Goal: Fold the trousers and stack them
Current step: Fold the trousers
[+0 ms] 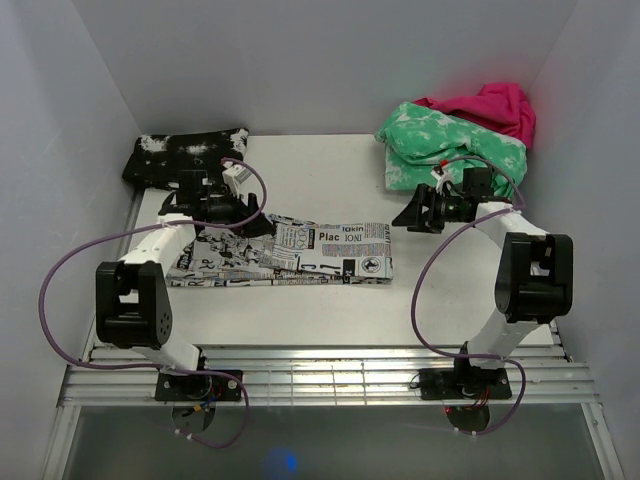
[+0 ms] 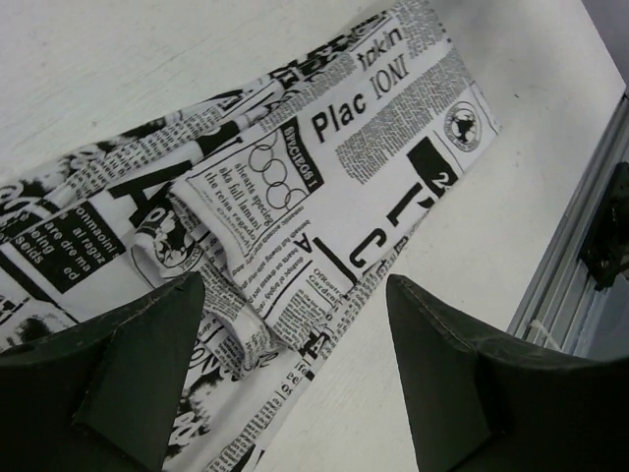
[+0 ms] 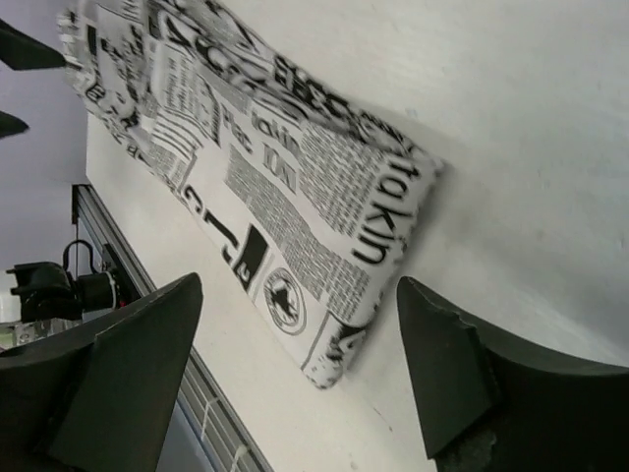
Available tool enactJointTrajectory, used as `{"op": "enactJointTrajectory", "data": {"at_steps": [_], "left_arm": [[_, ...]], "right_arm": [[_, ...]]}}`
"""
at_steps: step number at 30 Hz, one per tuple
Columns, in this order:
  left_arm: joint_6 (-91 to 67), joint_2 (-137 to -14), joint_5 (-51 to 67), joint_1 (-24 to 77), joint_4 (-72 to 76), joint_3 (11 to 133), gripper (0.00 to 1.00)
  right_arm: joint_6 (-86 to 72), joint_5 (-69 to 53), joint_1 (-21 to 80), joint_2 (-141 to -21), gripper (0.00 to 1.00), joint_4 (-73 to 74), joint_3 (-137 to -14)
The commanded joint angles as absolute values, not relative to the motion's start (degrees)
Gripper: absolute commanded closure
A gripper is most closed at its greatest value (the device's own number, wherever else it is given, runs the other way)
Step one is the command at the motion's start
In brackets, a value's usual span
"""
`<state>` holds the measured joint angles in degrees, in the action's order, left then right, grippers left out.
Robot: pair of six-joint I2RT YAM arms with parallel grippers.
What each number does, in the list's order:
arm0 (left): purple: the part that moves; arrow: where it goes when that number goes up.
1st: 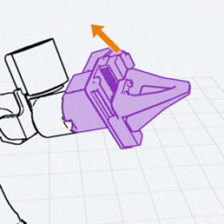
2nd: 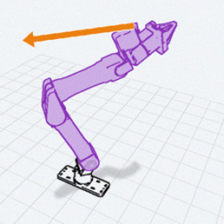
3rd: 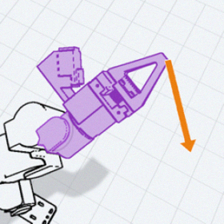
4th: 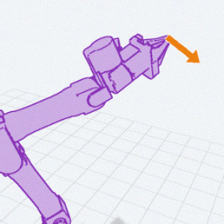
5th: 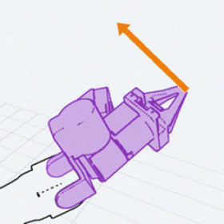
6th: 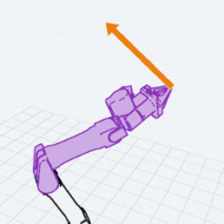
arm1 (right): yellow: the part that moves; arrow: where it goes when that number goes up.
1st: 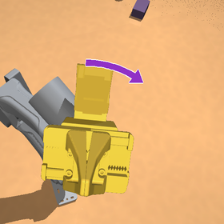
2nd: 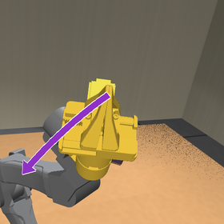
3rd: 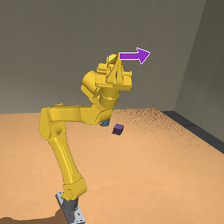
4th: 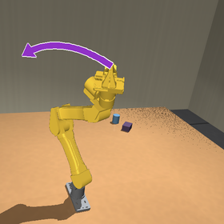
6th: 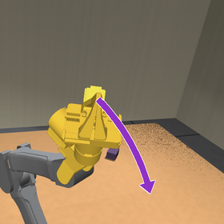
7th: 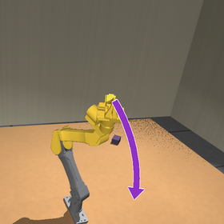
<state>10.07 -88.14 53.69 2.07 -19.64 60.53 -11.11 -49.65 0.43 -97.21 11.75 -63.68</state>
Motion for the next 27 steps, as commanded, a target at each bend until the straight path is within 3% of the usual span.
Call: {"op": "enactJointTrajectory", "data": {"at_steps": [1,5,11,16,27], "left_arm": [[1.2,-89.3,45.7,2.0,-13.4,58.7,0.14],[-1.1,-91.6,41.8,1.9,-15.2,58.2,0.09],[-1.9,-96.7,45.2,2.5,-17.0,56.4,0.10],[-4.7,-100.3,46.4,3.3,-15.6,56.3,0.15],[-8.2,-102.6,52.0,5.5,-11.8,55.6,0.32]], "right_arm": [[-0.3,-48.3,0.4,-97.6,0.13,23.8,-62.1],[-0.3,-50.0,-0.7,-99.9,0.10,23.8,-60.6],[-2.7,-50.4,-0.4,-103.4,0.08,19.7,-57.8],[-5.1,-48.8,0.0,-107.1,0.02,16.4,-58.2],[-8.6,-54.4,5.5,-110.6,0.07,12.5,-58.6]]}}
